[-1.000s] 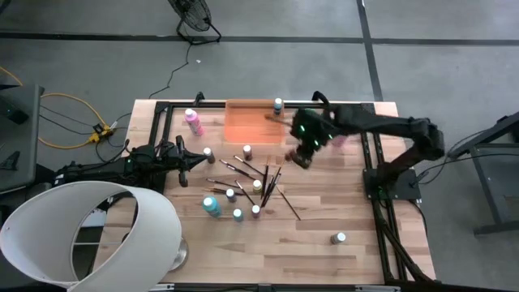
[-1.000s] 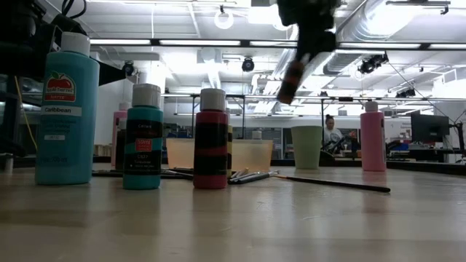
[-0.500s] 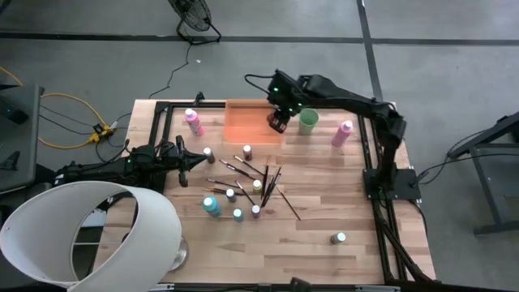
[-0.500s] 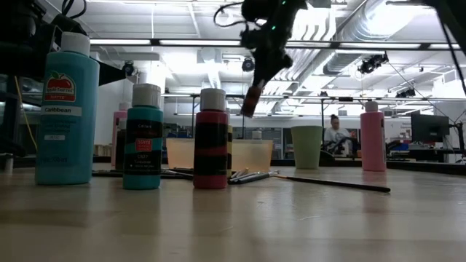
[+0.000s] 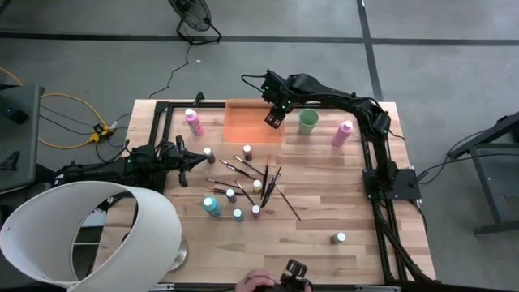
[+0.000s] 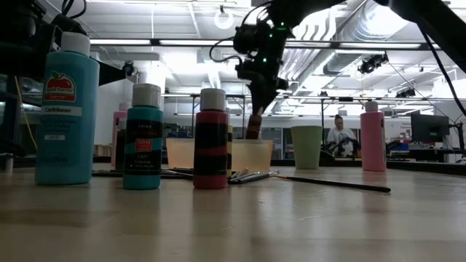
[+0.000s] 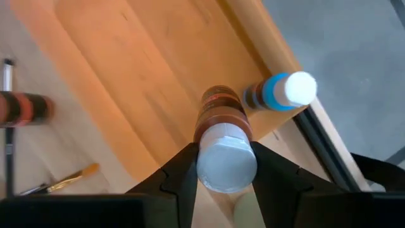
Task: Pick & Place Paint Supplies
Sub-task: Put the small orange paint bottle into the orange bin
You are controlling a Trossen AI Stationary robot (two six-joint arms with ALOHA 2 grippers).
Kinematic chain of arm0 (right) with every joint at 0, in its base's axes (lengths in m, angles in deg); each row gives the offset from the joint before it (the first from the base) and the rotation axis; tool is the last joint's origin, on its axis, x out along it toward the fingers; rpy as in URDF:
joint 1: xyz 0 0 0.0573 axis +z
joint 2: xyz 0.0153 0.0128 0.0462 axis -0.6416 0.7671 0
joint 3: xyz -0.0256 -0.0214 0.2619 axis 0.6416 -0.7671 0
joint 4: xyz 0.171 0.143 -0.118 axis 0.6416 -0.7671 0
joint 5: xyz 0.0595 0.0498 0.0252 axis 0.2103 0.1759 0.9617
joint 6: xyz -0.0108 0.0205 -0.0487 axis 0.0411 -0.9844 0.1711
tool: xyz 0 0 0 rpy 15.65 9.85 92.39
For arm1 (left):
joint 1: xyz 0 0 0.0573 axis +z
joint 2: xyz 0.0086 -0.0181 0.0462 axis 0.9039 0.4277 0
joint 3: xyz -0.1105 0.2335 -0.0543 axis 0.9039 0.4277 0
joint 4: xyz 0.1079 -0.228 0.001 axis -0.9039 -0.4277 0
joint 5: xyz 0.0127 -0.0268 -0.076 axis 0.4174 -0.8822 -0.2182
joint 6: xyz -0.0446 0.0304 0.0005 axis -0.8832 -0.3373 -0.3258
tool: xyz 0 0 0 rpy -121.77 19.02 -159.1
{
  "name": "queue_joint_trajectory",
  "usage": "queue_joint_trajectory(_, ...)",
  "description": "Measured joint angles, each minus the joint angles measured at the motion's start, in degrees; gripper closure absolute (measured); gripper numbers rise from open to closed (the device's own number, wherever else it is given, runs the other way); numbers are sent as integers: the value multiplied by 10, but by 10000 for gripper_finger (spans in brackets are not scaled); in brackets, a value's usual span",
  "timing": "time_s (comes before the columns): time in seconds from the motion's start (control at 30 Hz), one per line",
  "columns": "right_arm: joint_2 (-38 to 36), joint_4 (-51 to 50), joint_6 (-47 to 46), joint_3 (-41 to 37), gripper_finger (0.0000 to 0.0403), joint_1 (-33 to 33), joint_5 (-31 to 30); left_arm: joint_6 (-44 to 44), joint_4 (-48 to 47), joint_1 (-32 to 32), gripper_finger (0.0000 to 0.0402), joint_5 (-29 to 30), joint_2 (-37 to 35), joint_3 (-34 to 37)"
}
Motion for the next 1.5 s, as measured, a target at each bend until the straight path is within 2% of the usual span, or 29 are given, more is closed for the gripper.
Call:
queue_joint_trajectory(0.27, 36, 1, -27, 0, 278, -2, -9, 0, 0, 0, 402, 0, 0, 0)
queue_joint_trajectory(0.67, 64, 5, -12, 0, 278, -15, -23, 0, 0, 0, 402, 0, 0, 0)
queue_joint_trajectory(1.5, 70, -3, -29, 0, 276, -43, -8, 0, 0, 0, 402, 0, 0, 0)
